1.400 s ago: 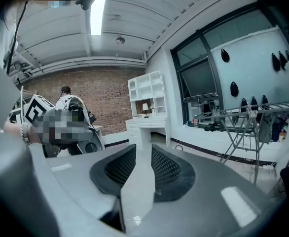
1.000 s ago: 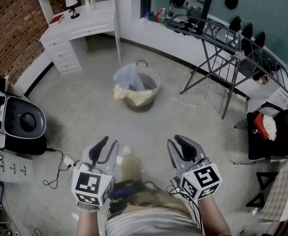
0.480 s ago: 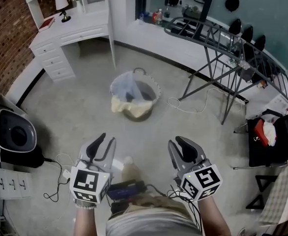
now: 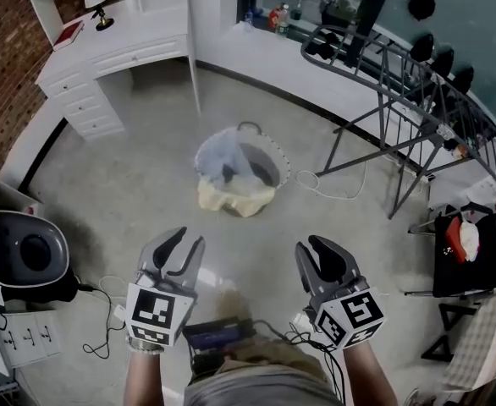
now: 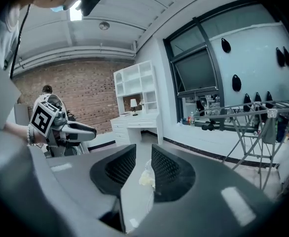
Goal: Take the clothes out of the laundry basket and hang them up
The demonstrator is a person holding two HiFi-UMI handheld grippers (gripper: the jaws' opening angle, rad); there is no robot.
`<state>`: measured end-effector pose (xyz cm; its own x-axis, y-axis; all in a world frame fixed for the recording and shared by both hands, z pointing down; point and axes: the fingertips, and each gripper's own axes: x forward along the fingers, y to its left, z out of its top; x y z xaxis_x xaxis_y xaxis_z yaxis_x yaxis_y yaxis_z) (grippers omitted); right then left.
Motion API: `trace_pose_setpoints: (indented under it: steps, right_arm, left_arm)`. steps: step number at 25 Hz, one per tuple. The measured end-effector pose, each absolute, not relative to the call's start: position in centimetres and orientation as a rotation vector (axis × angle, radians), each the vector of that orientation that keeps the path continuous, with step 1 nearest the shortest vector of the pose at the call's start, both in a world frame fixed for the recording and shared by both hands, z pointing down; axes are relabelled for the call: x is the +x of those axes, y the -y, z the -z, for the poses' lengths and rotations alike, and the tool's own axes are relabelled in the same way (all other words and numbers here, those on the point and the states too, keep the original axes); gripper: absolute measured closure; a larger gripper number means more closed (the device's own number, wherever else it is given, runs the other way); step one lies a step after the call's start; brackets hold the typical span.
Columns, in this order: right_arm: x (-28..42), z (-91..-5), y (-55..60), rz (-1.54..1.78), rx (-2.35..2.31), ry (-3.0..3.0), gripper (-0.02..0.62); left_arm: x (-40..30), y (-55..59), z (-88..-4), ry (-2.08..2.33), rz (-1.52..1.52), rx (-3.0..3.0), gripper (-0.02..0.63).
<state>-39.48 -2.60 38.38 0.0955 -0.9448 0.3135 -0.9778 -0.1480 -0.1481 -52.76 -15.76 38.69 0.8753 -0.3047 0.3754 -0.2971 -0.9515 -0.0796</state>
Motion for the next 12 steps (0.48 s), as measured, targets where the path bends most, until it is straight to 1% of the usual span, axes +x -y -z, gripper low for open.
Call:
trace_pose_setpoints:
  steps: [6, 12]
  right_arm:
    - [-37.9, -40.6, 8.4, -0.527, 2.205, 1.941, 0.509]
    - [-36.6, -43.8, 12.1, -0.562, 2.125, 1.925, 0.5]
  left_arm:
    - [-50.3, 21.0, -41.8, -0.382, 0.662, -3.029, 0.486]
    - [-48.8, 24.3, -46.3, -0.371, 0.737, -3.053, 0.482]
